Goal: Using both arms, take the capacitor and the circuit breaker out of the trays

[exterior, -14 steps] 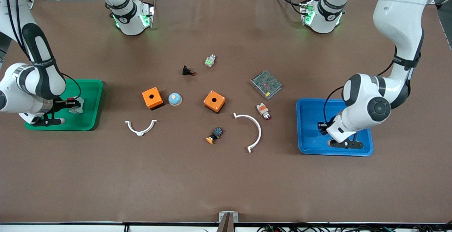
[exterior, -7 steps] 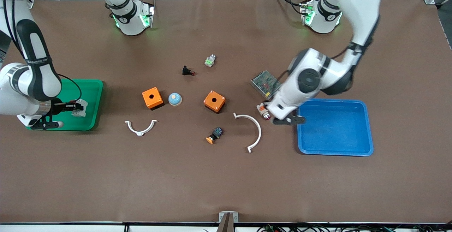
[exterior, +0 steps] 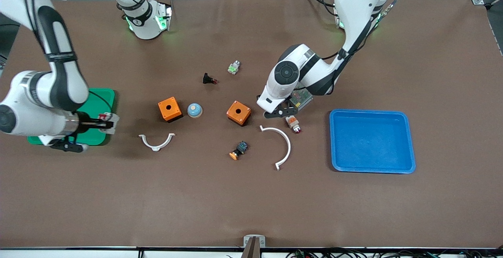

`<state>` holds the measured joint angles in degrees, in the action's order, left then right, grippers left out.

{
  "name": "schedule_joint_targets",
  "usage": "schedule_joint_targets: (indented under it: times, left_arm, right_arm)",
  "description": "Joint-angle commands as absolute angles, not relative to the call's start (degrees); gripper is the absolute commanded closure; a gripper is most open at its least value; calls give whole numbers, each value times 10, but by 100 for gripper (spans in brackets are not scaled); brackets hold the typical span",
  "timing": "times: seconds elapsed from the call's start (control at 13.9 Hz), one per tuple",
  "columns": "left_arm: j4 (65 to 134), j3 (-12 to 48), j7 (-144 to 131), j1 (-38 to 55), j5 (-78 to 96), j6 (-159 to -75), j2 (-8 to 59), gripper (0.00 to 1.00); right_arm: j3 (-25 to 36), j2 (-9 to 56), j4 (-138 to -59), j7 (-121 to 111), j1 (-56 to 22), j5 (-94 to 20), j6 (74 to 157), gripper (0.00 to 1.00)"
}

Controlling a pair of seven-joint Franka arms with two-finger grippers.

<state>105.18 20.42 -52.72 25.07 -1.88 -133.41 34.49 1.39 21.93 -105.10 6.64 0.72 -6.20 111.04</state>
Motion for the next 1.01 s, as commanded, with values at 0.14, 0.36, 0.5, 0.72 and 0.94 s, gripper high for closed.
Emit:
schedule_joint_targets:
  times: [0.14,0.36,0.5,0.72,0.94]
  left_arm:
    - [1045,198,-539,260,-31,-1347,373,60]
    - [1038,193,-538,250,-31,-1332,353,0]
    - [1005,188,-537,214,-33,-1278,308,0]
    - [888,183,-528,148,-40,-1135,269,0]
    - [824,184,-486,98,-128,-1043,228,0]
  right_arm:
    - [20,216,-1026,237,-92,-100,1120,94]
    - [21,257,-1010,323,-148,-106,1176,94]
    - [21,290,-1009,364,-176,-107,1217,94]
    - [20,327,-1007,393,-200,-107,1262,93]
    - [20,352,-999,393,-209,-107,1281,78]
